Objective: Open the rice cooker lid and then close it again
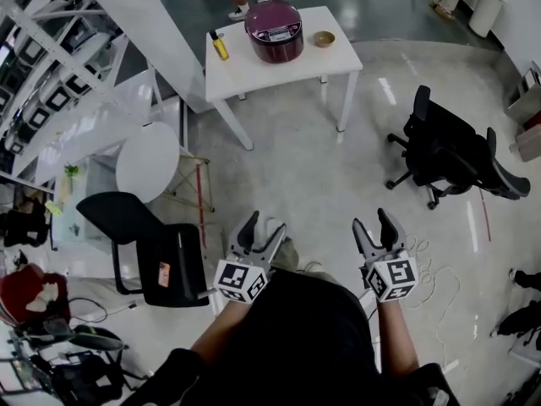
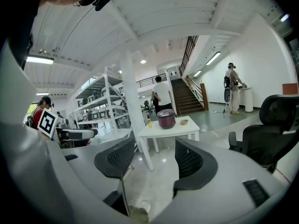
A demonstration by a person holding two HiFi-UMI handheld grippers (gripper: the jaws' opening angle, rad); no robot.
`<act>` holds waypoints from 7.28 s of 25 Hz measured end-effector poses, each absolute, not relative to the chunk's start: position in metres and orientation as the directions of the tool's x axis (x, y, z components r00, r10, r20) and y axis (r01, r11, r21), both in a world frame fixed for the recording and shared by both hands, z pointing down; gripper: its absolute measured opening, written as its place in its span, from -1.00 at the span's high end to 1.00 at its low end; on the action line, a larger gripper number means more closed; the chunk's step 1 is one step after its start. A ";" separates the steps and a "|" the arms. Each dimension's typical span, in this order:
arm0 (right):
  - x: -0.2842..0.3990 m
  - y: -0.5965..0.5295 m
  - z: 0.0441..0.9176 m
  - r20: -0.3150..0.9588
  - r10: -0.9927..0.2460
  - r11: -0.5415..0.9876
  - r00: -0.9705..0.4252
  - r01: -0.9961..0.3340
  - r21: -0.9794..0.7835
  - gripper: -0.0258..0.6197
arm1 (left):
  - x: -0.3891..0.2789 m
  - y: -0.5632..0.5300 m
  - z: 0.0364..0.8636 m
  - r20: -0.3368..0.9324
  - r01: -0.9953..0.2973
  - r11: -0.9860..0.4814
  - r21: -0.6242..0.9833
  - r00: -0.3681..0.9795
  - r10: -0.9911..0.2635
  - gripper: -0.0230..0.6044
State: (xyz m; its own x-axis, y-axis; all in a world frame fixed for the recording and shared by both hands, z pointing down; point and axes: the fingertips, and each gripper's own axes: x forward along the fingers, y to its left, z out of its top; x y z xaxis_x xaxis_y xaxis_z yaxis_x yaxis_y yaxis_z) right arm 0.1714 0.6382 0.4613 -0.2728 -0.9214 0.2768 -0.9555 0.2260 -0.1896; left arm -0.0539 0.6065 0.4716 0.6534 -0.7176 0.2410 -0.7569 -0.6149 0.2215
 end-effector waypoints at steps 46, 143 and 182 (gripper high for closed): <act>0.109 0.231 0.467 0.403 -0.853 0.268 -0.331 -0.941 -0.206 0.17 | -0.055 0.191 0.470 0.117 -0.631 -0.675 0.382 0.757 -0.642 0.06; 0.075 -0.160 0.581 0.767 -0.346 0.804 -0.540 -0.592 -0.054 0.91 | -0.075 -0.111 0.479 0.160 -0.858 -0.303 0.416 0.396 -0.904 0.05; 0.074 -0.158 0.594 0.855 -0.366 0.760 -0.368 -0.648 0.046 0.92 | -0.097 -0.144 0.466 0.085 -0.805 -0.454 0.382 0.519 -0.850 0.05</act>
State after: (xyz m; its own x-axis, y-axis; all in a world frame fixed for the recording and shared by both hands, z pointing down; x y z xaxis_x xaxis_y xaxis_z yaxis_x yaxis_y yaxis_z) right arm 0.0740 -0.1583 0.5936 -0.3684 -0.3659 0.8546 -0.6482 0.7601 0.0460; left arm -0.0973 -0.1436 0.4660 0.5193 -0.8504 0.0849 -0.8053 -0.4536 0.3818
